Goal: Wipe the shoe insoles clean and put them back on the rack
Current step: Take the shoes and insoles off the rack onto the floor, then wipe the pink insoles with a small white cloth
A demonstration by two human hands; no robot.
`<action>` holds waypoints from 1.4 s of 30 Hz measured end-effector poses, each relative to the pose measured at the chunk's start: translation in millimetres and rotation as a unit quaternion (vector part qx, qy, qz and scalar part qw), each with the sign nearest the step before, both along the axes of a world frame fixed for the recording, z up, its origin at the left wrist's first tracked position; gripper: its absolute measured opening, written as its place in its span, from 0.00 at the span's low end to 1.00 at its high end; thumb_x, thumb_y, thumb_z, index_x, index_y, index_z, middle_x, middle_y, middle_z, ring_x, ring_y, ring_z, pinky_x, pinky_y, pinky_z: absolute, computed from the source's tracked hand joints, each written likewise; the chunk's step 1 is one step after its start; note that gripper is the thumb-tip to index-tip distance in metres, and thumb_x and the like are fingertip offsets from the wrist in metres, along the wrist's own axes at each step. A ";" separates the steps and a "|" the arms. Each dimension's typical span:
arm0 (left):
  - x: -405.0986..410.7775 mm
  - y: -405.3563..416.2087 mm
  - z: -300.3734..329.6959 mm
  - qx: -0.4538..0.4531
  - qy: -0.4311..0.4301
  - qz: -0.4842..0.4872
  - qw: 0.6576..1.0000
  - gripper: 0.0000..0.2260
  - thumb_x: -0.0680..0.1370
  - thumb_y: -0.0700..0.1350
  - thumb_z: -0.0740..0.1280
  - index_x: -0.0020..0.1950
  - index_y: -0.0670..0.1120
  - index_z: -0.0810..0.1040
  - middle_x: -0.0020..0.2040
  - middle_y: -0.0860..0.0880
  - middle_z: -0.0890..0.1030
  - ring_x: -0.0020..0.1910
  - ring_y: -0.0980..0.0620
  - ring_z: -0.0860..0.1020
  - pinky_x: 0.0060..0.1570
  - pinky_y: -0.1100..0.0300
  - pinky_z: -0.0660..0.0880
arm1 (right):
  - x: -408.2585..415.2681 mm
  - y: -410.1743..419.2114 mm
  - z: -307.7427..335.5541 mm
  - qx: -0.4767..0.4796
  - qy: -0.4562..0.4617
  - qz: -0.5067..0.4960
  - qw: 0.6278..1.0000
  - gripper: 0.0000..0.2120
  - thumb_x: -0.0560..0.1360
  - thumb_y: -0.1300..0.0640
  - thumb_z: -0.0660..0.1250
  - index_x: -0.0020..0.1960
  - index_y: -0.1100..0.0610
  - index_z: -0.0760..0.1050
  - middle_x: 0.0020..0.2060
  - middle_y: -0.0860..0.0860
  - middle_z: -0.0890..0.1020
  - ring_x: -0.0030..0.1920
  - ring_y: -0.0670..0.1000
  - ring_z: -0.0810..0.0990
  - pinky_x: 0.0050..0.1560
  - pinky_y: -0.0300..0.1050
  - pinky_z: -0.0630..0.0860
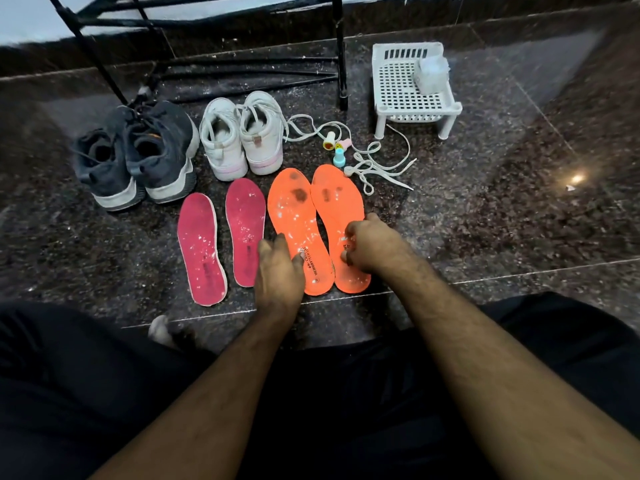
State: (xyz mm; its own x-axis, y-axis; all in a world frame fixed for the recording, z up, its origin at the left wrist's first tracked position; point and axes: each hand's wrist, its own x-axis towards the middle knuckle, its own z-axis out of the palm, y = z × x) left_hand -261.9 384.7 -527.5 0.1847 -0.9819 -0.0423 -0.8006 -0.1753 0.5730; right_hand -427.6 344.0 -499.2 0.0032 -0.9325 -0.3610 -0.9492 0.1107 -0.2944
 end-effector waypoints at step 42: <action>-207.8 -257.9 8.2 -0.027 0.155 -0.122 0.980 0.25 0.79 0.48 0.68 0.76 0.51 0.69 0.61 0.39 0.79 0.62 0.41 0.76 0.64 0.52 0.72 | -141.8 -188.6 -8.7 -0.314 -0.148 -0.170 0.922 0.19 0.76 0.61 0.65 0.67 0.58 0.73 0.64 0.56 0.72 0.63 0.57 0.74 0.63 0.52 0.72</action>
State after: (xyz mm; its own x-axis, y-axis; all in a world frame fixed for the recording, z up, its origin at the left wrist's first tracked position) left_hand -469.7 126.8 -519.3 -0.0687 -0.9976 -0.0069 -0.6005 0.0358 0.7988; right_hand -569.4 155.3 -508.0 -0.3160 -0.9229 0.2200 -0.7591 0.1068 -0.6422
